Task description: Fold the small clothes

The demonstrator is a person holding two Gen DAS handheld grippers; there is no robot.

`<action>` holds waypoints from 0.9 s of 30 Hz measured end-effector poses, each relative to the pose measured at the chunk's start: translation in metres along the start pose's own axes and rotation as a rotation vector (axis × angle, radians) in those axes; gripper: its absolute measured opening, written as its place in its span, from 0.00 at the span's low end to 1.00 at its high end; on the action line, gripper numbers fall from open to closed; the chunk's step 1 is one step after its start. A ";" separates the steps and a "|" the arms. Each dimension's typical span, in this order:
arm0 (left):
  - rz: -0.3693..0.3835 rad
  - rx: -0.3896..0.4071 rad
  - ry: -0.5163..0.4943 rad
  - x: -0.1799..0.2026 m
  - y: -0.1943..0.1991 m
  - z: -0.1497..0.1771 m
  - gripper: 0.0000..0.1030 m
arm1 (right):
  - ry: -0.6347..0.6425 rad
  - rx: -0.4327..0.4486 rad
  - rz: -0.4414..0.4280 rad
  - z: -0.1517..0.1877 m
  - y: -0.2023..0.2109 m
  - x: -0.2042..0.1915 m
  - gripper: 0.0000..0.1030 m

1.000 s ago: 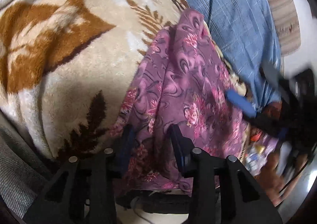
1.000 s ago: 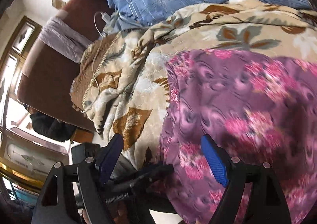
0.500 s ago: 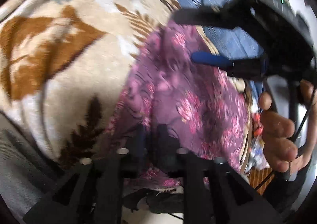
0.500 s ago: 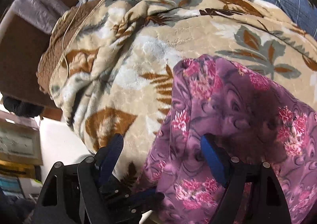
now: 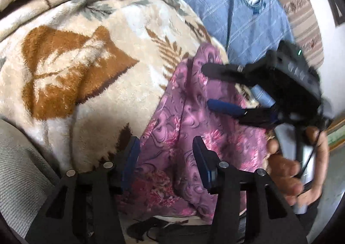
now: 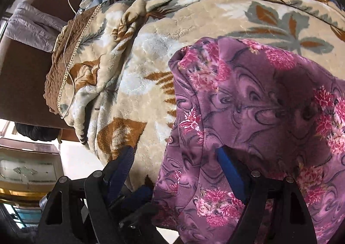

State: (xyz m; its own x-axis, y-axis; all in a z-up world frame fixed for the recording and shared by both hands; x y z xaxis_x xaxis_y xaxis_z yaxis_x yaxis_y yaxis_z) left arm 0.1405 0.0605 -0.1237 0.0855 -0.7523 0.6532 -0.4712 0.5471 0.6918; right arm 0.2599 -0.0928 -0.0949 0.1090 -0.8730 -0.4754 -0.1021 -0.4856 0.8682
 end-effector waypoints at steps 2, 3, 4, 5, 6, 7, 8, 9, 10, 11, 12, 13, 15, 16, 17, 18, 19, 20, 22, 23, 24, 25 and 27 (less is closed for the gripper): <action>-0.049 -0.034 -0.004 -0.003 -0.011 -0.001 0.50 | -0.002 0.007 -0.007 0.000 0.002 -0.001 0.79; -0.059 -0.028 -0.016 -0.003 -0.011 -0.002 0.50 | 0.000 0.008 -0.009 0.001 0.002 -0.002 0.79; -0.061 -0.022 -0.031 -0.001 -0.011 -0.002 0.50 | 0.002 0.010 -0.012 0.001 0.003 -0.003 0.79; -0.059 -0.032 -0.040 0.001 -0.014 -0.002 0.50 | 0.002 0.012 -0.014 0.002 0.003 -0.004 0.79; -0.055 -0.044 -0.044 0.002 -0.016 -0.003 0.43 | 0.001 0.012 -0.014 0.002 0.003 -0.004 0.79; -0.032 -0.064 -0.039 0.002 -0.018 -0.001 0.20 | 0.001 0.010 -0.015 0.003 0.003 -0.004 0.79; 0.003 -0.105 -0.023 0.000 -0.023 0.002 0.07 | 0.000 0.010 -0.016 0.003 0.003 -0.004 0.79; 0.045 -0.157 0.010 -0.003 -0.027 0.006 0.05 | -0.003 0.010 -0.018 0.004 0.003 -0.003 0.79; 0.069 -0.167 0.045 -0.006 -0.030 0.006 0.04 | -0.004 0.009 -0.019 0.005 0.003 -0.003 0.79; 0.073 -0.159 0.052 -0.007 -0.028 0.004 0.04 | -0.005 0.007 -0.020 0.005 0.004 -0.002 0.79; 0.067 -0.151 0.049 -0.007 -0.027 0.003 0.05 | -0.005 0.006 -0.021 0.006 0.004 -0.002 0.79; 0.058 -0.144 0.047 -0.007 -0.027 0.002 0.07 | -0.004 0.005 -0.020 0.006 0.005 -0.002 0.79; 0.054 -0.143 0.046 -0.009 -0.027 0.003 0.07 | -0.001 -0.003 -0.016 0.007 0.005 -0.001 0.79; 0.049 -0.143 0.037 -0.008 -0.027 0.003 0.07 | 0.000 -0.008 -0.013 0.007 0.005 -0.001 0.79; 0.043 -0.141 0.027 -0.006 -0.027 0.002 0.07 | 0.000 -0.013 -0.009 0.007 0.004 -0.001 0.79; 0.039 -0.136 0.011 -0.003 -0.027 0.002 0.06 | 0.002 -0.020 -0.005 0.008 0.002 -0.001 0.79; 0.030 -0.122 -0.013 0.001 -0.024 0.003 0.05 | 0.005 -0.027 -0.001 0.008 0.000 -0.002 0.79; 0.037 -0.101 -0.039 0.006 -0.019 0.004 0.04 | 0.011 -0.033 0.006 0.008 -0.001 -0.003 0.79; 0.078 -0.050 -0.097 0.020 -0.009 -0.001 0.04 | 0.031 -0.042 0.026 0.009 -0.004 -0.007 0.80; 0.095 -0.035 -0.122 0.026 -0.006 0.000 0.04 | 0.044 -0.047 0.044 0.009 -0.005 -0.010 0.80; 0.108 -0.022 -0.146 0.032 -0.002 0.001 0.04 | 0.057 -0.048 0.066 0.009 -0.007 -0.011 0.80; 0.122 -0.008 -0.166 0.037 0.002 0.001 0.04 | 0.073 -0.048 0.090 0.008 -0.008 -0.013 0.80; 0.134 0.004 -0.199 0.044 0.004 0.002 0.04 | 0.119 -0.031 0.174 0.007 -0.011 -0.016 0.73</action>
Point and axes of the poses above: each gripper's, at about its wrist camera, not at the fingertips, and y roughly against the way its jaws point, x to its right, z to its underside, the point moved 4 cm from there along -y, roughly the way its jaws point
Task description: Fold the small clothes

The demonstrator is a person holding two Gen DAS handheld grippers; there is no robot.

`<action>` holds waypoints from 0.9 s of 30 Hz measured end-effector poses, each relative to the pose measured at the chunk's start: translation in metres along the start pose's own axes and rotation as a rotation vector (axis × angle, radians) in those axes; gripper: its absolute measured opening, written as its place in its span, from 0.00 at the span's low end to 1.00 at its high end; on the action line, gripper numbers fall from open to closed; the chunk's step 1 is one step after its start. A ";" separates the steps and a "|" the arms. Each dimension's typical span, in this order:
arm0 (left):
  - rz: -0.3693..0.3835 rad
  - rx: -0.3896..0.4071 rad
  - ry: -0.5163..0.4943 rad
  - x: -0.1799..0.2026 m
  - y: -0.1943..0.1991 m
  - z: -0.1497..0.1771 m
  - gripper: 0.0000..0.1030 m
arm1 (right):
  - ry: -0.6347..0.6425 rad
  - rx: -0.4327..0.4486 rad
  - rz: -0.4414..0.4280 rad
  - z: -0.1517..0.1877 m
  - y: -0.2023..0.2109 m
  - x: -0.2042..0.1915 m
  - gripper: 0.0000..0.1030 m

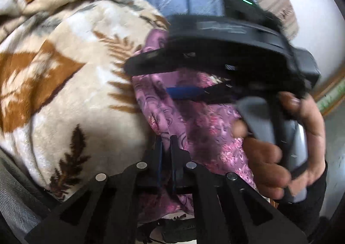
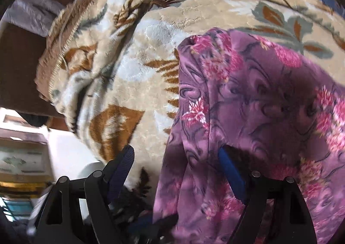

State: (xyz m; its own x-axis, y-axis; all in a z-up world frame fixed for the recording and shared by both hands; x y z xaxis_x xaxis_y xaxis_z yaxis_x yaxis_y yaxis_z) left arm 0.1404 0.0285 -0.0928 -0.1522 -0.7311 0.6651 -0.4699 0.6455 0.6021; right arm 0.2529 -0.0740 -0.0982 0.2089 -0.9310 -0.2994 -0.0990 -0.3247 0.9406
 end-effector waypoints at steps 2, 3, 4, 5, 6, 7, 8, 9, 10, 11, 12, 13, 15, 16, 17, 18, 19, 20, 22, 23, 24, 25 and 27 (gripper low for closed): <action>-0.008 0.008 -0.026 0.005 -0.001 -0.001 0.04 | 0.038 -0.010 0.101 -0.001 -0.007 0.001 0.53; -0.016 0.012 -0.037 0.006 -0.001 -0.001 0.03 | 0.059 -0.014 0.145 0.000 -0.009 0.002 0.35; -0.023 0.016 -0.042 0.008 -0.002 -0.002 0.03 | 0.081 -0.010 0.156 0.000 -0.008 0.003 0.29; -0.020 0.018 -0.046 0.008 -0.002 -0.003 0.03 | 0.088 -0.005 0.143 0.000 -0.005 0.003 0.26; -0.015 0.022 -0.048 0.009 -0.002 -0.004 0.03 | 0.087 0.007 0.125 0.001 0.002 0.006 0.18; -0.011 0.027 -0.054 0.013 -0.003 -0.004 0.03 | 0.085 0.027 0.095 0.001 0.011 0.008 0.16; -0.003 0.031 -0.061 0.017 -0.001 -0.005 0.03 | 0.084 0.051 0.059 0.002 0.021 0.009 0.16; 0.009 0.031 -0.066 0.022 0.002 -0.006 0.03 | 0.078 0.075 0.019 0.004 0.034 0.013 0.15; 0.025 0.038 -0.076 0.031 0.007 -0.006 0.03 | 0.066 0.100 -0.024 0.008 0.047 0.017 0.15; 0.030 0.053 -0.100 0.041 0.013 -0.006 0.03 | 0.059 0.129 -0.056 0.011 0.058 0.022 0.15; 0.029 0.062 -0.126 0.052 0.019 -0.006 0.03 | 0.050 0.170 -0.098 0.016 0.075 0.028 0.15; 0.028 0.063 -0.150 0.065 0.022 -0.007 0.03 | 0.043 0.206 -0.130 0.020 0.088 0.032 0.15; 0.034 0.062 -0.202 0.092 0.027 -0.007 0.03 | 0.014 0.287 -0.207 0.034 0.119 0.048 0.14; 0.038 0.061 -0.225 0.102 0.028 -0.006 0.03 | 0.003 0.310 -0.231 0.038 0.128 0.052 0.14; 0.046 0.058 -0.249 0.114 0.030 -0.004 0.03 | -0.009 0.342 -0.261 0.045 0.141 0.060 0.14; 0.058 0.055 -0.268 0.127 0.031 -0.003 0.03 | -0.023 0.375 -0.290 0.051 0.154 0.068 0.14; 0.067 0.050 -0.283 0.137 0.031 -0.001 0.03 | -0.033 0.403 -0.312 0.058 0.166 0.076 0.14; 0.072 0.044 -0.306 0.151 0.031 0.001 0.03 | -0.042 0.431 -0.334 0.065 0.178 0.085 0.14; 0.073 0.042 -0.361 0.181 0.029 0.007 0.03 | -0.060 0.486 -0.372 0.078 0.200 0.104 0.14; 0.076 0.039 -0.388 0.195 0.026 0.009 0.03 | -0.075 0.514 -0.403 0.087 0.212 0.118 0.14; 0.078 0.032 -0.413 0.210 0.022 0.012 0.03 | -0.086 0.530 -0.420 0.092 0.219 0.128 0.14; 0.080 0.022 -0.435 0.225 0.018 0.016 0.03 | -0.098 0.549 -0.433 0.099 0.227 0.139 0.14; 0.089 -0.002 -0.472 0.248 0.006 0.023 0.03 | -0.110 0.591 -0.452 0.113 0.241 0.165 0.14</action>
Point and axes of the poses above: each gripper's, at about its wrist camera, not at the fingertips, and y roughly against the way its jaws point, x to its right, z to its underside, the point moved 4 cm from there along -y, roughly the way its jaws point
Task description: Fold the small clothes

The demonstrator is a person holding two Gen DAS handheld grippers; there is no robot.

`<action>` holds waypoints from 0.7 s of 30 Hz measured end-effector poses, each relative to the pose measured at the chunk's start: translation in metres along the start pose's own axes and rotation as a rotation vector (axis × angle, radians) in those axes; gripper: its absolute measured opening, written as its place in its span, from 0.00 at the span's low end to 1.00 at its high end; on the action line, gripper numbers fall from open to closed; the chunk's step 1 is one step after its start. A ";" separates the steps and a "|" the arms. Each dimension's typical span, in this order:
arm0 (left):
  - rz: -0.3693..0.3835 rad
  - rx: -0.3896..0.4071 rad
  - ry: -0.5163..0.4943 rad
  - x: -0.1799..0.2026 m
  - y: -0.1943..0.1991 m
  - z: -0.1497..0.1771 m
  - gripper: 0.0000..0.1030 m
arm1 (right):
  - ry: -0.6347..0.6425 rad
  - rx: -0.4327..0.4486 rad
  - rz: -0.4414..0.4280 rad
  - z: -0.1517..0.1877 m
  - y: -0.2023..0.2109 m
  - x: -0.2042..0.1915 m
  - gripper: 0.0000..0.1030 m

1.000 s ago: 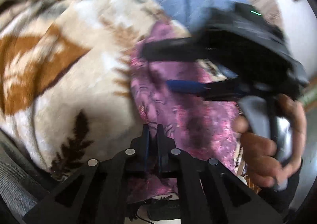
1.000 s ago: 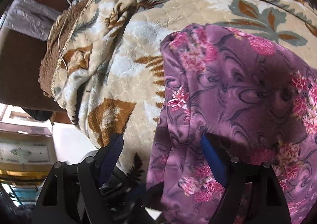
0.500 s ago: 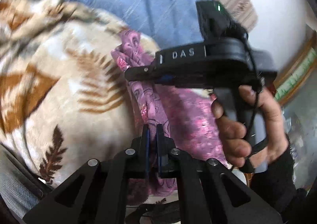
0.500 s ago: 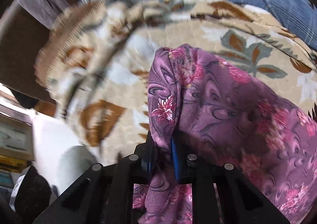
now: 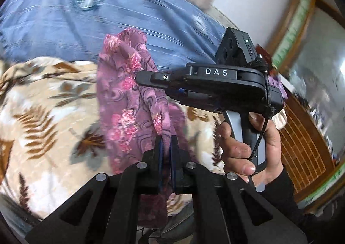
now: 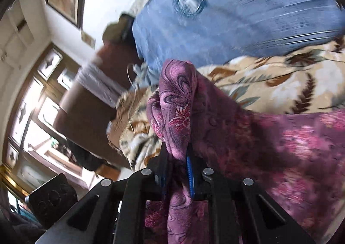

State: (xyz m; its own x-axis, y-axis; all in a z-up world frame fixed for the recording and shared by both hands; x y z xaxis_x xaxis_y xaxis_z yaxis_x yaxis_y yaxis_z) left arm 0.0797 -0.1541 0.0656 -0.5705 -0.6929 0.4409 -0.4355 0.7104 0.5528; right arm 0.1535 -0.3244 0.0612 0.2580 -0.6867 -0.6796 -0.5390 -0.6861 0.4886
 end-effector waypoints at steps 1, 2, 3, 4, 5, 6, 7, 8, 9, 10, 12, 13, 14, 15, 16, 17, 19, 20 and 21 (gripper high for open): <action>0.006 -0.013 -0.013 0.008 -0.008 -0.001 0.03 | -0.018 0.025 -0.006 0.001 0.015 0.012 0.14; 0.015 -0.035 -0.026 0.018 -0.018 -0.002 0.03 | -0.031 0.037 -0.010 0.000 0.023 0.019 0.14; 0.023 -0.054 -0.039 0.027 -0.027 -0.002 0.03 | -0.050 0.055 -0.012 0.001 0.035 0.030 0.14; 0.029 -0.072 -0.052 0.035 -0.037 -0.002 0.03 | -0.069 0.073 -0.011 0.004 0.046 0.043 0.14; 0.037 -0.099 -0.066 0.046 -0.051 -0.001 0.03 | -0.090 0.089 -0.014 0.007 0.056 0.056 0.14; 0.044 -0.121 -0.075 0.053 -0.061 -0.001 0.03 | -0.107 0.102 -0.020 0.009 0.065 0.065 0.14; 0.052 -0.148 -0.085 0.062 -0.073 0.002 0.03 | -0.127 0.117 -0.026 0.012 0.073 0.077 0.14; 0.055 -0.175 -0.092 0.070 -0.084 0.007 0.03 | -0.150 0.134 -0.031 0.014 0.079 0.088 0.14; 0.058 -0.200 -0.095 0.074 -0.096 0.010 0.04 | -0.175 0.148 -0.038 0.018 0.085 0.099 0.14; 0.059 -0.224 -0.097 0.078 -0.109 0.013 0.03 | -0.205 0.162 -0.045 0.021 0.088 0.114 0.14; 0.051 -0.275 -0.092 0.080 -0.136 0.019 0.03 | -0.258 0.175 -0.035 0.028 0.088 0.138 0.14; 0.048 -0.294 -0.087 0.079 -0.145 0.021 0.04 | -0.296 0.175 -0.031 0.031 0.087 0.150 0.14; 0.040 -0.320 -0.083 0.078 -0.157 0.026 0.04 | -0.356 0.174 -0.024 0.037 0.082 0.167 0.14; 0.033 -0.333 -0.078 0.077 -0.164 0.028 0.04 | -0.386 0.177 -0.026 0.041 0.080 0.179 0.14; 0.021 -0.349 -0.071 0.074 -0.173 0.032 0.04 | -0.418 0.179 -0.029 0.047 0.074 0.192 0.14; 0.012 -0.368 -0.069 0.074 -0.178 0.039 0.04 | -0.456 0.166 -0.017 0.053 0.067 0.204 0.14; -0.002 -0.400 -0.058 0.074 -0.189 0.049 0.04 | -0.517 0.133 0.037 0.063 0.062 0.223 0.14; -0.008 -0.407 -0.050 0.073 -0.195 0.053 0.04 | -0.528 0.129 0.056 0.065 0.061 0.227 0.14; -0.010 -0.412 -0.043 0.074 -0.198 0.058 0.04 | -0.531 0.128 0.061 0.066 0.061 0.230 0.14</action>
Point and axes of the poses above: each gripper's, at about its wrist camera, not at the fingertips, and y roughly against the way its jaws point, x to its right, z to its underside, the point moved 4 cm from there along -y, roughly the way its jaws point
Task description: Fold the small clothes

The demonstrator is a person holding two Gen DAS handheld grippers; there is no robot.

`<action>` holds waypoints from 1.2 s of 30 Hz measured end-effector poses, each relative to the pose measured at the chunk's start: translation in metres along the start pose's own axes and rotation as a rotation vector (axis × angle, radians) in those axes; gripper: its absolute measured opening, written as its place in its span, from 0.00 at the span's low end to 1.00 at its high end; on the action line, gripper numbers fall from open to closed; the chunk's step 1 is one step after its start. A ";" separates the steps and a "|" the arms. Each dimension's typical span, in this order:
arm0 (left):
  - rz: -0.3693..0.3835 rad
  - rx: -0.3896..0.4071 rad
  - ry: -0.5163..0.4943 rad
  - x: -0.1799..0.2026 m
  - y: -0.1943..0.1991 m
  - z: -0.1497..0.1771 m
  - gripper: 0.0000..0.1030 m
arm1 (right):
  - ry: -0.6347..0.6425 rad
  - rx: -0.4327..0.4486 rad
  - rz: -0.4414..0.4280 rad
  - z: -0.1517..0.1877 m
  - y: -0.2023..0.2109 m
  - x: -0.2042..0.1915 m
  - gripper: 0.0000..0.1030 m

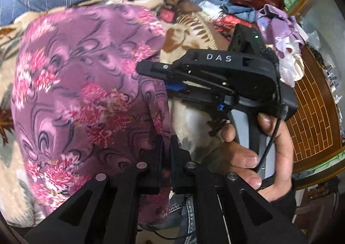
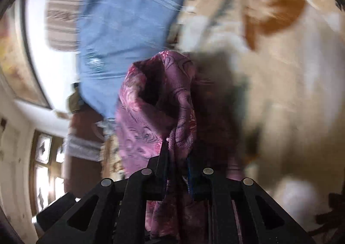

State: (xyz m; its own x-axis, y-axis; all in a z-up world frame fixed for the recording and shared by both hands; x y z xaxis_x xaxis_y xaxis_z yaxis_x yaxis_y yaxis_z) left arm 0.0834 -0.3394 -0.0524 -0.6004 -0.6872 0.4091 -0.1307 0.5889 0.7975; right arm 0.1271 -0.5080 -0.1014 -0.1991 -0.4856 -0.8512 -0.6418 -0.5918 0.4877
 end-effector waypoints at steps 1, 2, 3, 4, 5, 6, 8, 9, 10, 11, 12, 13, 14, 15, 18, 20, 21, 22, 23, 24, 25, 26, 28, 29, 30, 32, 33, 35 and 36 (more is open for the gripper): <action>0.002 -0.004 0.003 0.002 -0.005 0.001 0.04 | 0.002 -0.002 -0.004 -0.001 0.000 0.001 0.14; 0.003 -0.007 0.005 0.004 -0.010 0.001 0.04 | 0.013 0.003 0.001 -0.002 0.000 0.000 0.14; -0.003 -0.008 0.001 0.007 -0.014 0.001 0.04 | 0.029 0.010 0.019 -0.002 0.000 -0.002 0.14; -0.011 -0.007 -0.007 0.010 -0.017 0.003 0.04 | 0.050 0.020 0.044 -0.003 0.001 -0.005 0.14; -0.020 -0.004 -0.019 0.015 -0.019 0.005 0.04 | 0.073 0.029 0.065 -0.004 0.001 -0.008 0.14; -0.031 -0.002 -0.027 0.017 -0.021 0.005 0.06 | 0.098 0.030 0.082 -0.005 -0.001 -0.012 0.14; -0.044 -0.004 -0.035 0.018 -0.024 0.006 0.10 | 0.127 0.028 0.122 -0.007 -0.002 -0.014 0.18; -0.042 -0.010 -0.044 0.018 -0.026 0.008 0.18 | 0.130 0.035 0.151 -0.008 0.000 -0.011 0.23; -0.043 -0.017 -0.054 0.018 -0.027 0.012 0.23 | 0.125 0.046 0.172 -0.008 0.001 -0.009 0.28; -0.049 -0.023 -0.055 0.017 -0.027 0.016 0.23 | 0.121 0.053 0.177 -0.007 0.006 -0.003 0.31; -0.055 -0.019 -0.051 0.016 -0.025 0.019 0.23 | 0.112 0.061 0.175 -0.007 0.008 0.000 0.36; -0.056 -0.006 -0.048 0.017 -0.021 0.021 0.25 | 0.104 0.071 0.175 -0.007 0.011 0.001 0.42; -0.068 0.007 -0.044 0.018 -0.018 0.022 0.28 | 0.098 0.082 0.178 -0.007 0.014 0.004 0.44; -0.075 0.017 -0.048 0.020 -0.013 0.023 0.33 | 0.094 0.091 0.179 -0.007 0.016 0.005 0.46; -0.114 0.054 -0.063 0.022 0.001 0.028 0.36 | 0.085 0.122 0.187 -0.006 0.020 0.005 0.48; -0.132 0.067 -0.069 0.022 0.009 0.031 0.36 | 0.082 0.139 0.186 -0.005 0.024 0.005 0.50; -0.141 0.075 -0.070 0.021 0.014 0.033 0.36 | 0.079 0.148 0.186 -0.005 0.025 0.004 0.51; -0.149 0.085 -0.068 0.020 0.019 0.035 0.36 | 0.075 0.157 0.186 -0.004 0.027 0.005 0.52; -0.150 0.094 -0.066 0.019 0.022 0.035 0.36 | 0.071 0.168 0.185 -0.004 0.029 0.005 0.52; -0.150 0.103 -0.063 0.018 0.027 0.037 0.36 | 0.068 0.181 0.184 -0.004 0.031 0.005 0.54; -0.151 0.108 -0.061 0.017 0.030 0.038 0.37 | 0.067 0.193 0.184 -0.003 0.033 0.004 0.57; -0.155 0.115 -0.059 0.015 0.034 0.039 0.37 | 0.066 0.208 0.184 -0.003 0.035 0.003 0.58; -0.161 0.129 -0.051 0.010 0.039 0.036 0.41 | 0.077 0.252 0.191 -0.003 0.043 0.000 0.63; -0.159 0.133 -0.040 0.007 0.040 0.034 0.42 | 0.087 0.271 0.193 -0.004 0.046 -0.003 0.64; -0.155 0.140 -0.022 0.001 0.044 0.034 0.44 | 0.102 0.294 0.193 -0.003 0.051 -0.006 0.68; -0.152 0.155 0.029 -0.014 0.052 0.030 0.47 | 0.136 0.311 0.208 0.002 0.057 -0.014 0.72; -0.156 0.160 0.055 -0.023 0.057 0.029 0.48 | 0.149 0.310 0.213 0.007 0.059 -0.017 0.72; -0.172 0.171 0.098 -0.043 0.066 0.032 0.49 | 0.161 0.310 0.203 0.021 0.063 -0.023 0.72; -0.182 0.176 0.118 -0.053 0.069 0.033 0.50 | 0.170 0.305 0.204 0.029 0.064 -0.025 0.72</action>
State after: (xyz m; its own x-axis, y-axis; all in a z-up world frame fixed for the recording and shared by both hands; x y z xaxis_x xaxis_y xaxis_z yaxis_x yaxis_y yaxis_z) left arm 0.0800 -0.2484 -0.0336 -0.4597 -0.8271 0.3233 -0.3690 0.5091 0.7776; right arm 0.0694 -0.5148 -0.0546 -0.2364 -0.6882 -0.6860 -0.7969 -0.2667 0.5421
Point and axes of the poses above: each gripper's, at about its wrist camera, not at the fingertips, and y roughly against the way its jaws point, x to its right, z to its underside, the point moved 4 cm from there along -y, roughly the way its jaws point
